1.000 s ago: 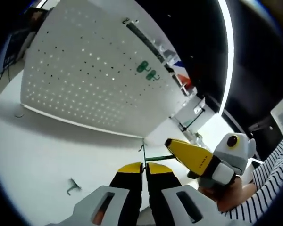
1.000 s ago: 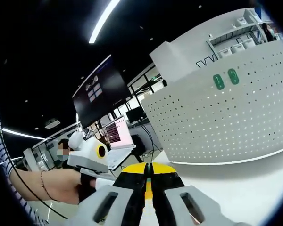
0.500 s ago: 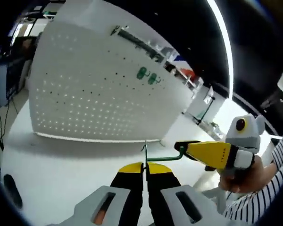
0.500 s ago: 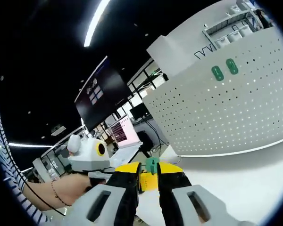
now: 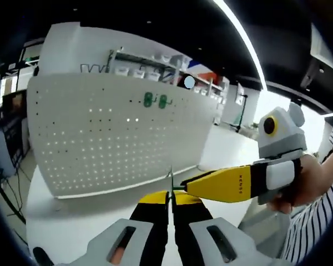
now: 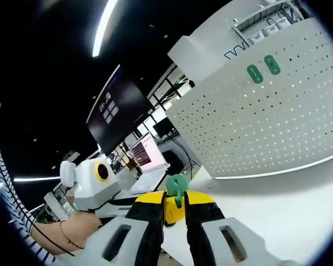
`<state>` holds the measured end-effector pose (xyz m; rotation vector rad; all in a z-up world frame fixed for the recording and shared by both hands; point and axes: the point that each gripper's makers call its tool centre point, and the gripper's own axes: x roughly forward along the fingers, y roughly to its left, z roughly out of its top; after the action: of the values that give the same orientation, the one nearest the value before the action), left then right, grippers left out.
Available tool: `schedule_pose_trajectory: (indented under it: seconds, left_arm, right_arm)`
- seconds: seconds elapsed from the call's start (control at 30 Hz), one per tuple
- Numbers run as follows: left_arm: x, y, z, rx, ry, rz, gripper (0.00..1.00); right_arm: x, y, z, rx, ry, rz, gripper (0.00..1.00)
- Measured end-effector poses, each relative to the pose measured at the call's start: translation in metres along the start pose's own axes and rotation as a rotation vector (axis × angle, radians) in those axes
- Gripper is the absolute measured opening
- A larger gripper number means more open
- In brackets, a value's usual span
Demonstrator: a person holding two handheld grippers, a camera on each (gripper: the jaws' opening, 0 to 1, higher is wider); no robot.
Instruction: Insert the hook assembly into the mounting plate slot until the hook locks in place.
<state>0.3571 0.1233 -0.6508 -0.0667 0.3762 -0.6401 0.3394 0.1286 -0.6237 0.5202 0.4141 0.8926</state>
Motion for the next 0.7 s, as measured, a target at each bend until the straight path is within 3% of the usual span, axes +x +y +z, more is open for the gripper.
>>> schedule_pose_trajectory:
  seconds: [0.27,0.7]
  left_arm:
    - [0.0001,0.0001,0.0058,0.063,-0.024,0.017,0.01]
    - [-0.0042,0.0054,0.0025,0.080,-0.009,0.028,0.02]
  right_arm:
    - [0.0016,-0.0024,0.0031,-0.016,-0.017,-0.014,0.03]
    - [0.0055,0.0022,-0.0017,-0.085,-0.012,-0.025,0.00]
